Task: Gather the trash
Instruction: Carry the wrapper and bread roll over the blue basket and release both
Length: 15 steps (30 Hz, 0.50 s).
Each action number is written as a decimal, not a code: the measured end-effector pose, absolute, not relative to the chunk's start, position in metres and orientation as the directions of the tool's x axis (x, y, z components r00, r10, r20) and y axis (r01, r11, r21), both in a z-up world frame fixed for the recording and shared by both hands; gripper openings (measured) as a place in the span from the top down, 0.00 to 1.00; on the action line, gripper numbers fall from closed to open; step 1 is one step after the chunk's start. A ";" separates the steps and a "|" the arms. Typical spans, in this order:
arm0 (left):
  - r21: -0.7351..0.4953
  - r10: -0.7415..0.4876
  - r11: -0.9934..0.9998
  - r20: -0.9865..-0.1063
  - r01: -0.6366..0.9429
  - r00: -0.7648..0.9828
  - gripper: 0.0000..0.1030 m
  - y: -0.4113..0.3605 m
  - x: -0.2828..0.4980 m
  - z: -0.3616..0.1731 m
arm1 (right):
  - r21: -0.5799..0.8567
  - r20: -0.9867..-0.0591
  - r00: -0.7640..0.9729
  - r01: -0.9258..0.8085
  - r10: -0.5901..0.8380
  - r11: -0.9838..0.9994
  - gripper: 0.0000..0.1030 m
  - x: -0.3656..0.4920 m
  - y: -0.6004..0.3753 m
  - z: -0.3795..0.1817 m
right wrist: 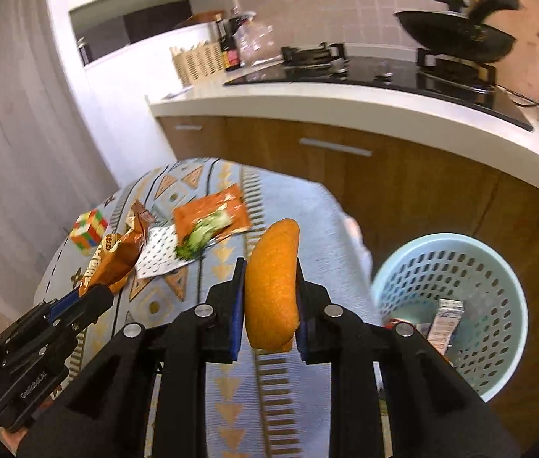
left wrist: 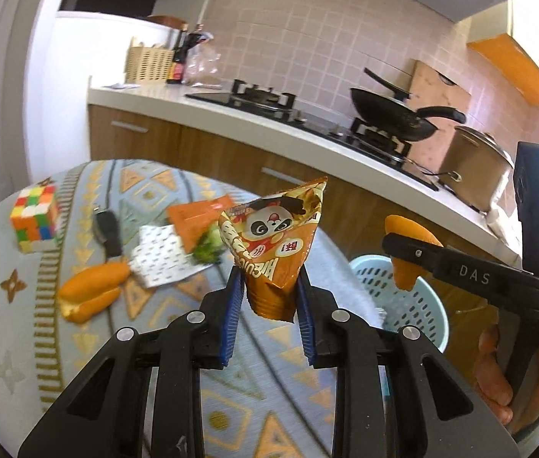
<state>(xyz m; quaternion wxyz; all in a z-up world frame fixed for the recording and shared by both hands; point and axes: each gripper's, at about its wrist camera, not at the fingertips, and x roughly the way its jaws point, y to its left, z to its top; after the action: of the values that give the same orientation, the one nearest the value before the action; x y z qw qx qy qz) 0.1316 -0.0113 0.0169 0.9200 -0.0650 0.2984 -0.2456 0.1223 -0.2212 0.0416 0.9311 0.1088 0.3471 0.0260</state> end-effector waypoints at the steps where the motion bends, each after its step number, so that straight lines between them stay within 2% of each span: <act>1: -0.260 -0.498 0.866 -0.517 0.426 0.697 0.76 -0.020 0.132 0.019 | 0.225 -0.636 0.763 0.040 0.115 0.974 0.82 0.120 -0.230 0.043; 8: -0.224 -0.544 0.830 -0.528 0.511 0.652 0.76 -0.075 0.130 0.023 | 0.212 -0.630 0.777 0.156 0.012 0.965 0.82 0.101 -0.290 0.044; 15: -0.223 -0.574 0.793 -0.583 0.567 0.575 0.75 -0.130 0.135 0.005 | 0.222 -0.671 0.740 0.272 -0.056 0.936 0.82 0.089 -0.352 0.020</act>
<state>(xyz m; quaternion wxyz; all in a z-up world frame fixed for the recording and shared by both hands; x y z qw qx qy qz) 0.1350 -0.1305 0.0048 0.8874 -0.0059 0.3305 -0.3214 0.0891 -0.3519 0.0200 0.9197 0.1548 0.3496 -0.0892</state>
